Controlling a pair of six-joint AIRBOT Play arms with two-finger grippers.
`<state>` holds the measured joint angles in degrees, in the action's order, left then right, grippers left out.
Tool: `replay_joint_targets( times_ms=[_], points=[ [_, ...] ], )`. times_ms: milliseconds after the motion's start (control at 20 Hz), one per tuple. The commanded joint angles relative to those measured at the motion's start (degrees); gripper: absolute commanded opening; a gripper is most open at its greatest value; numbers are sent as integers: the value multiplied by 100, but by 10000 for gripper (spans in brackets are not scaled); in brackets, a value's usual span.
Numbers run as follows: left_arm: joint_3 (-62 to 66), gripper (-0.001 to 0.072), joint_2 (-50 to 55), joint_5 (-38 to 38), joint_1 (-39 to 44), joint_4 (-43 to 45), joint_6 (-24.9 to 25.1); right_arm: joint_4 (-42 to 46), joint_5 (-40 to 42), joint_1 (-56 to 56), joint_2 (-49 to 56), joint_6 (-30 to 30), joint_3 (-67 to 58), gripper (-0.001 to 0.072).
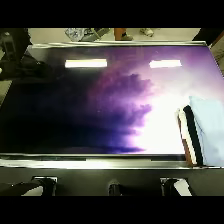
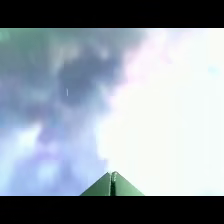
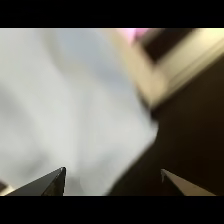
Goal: Fold the shirts.
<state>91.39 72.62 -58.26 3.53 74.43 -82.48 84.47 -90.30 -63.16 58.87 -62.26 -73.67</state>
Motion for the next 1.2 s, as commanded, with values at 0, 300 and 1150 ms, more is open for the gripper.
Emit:
replay_joint_targets(
  times_ms=[0, 300, 1150],
  points=[
    [741, 30, -13, 437, 96, 4, 2, -1368, 1543, 518, -7, 896, -1314, 700],
    [1126, 55, 704, -673, 739, 2063, -601, -103, 1930, 4878, 463, -662, -1665, 697],
    [-1541, 615, 203, -1775, 763, 1917, -1808, 50, 271, 7128, 2874, -1019, -1668, 676]
  ],
)
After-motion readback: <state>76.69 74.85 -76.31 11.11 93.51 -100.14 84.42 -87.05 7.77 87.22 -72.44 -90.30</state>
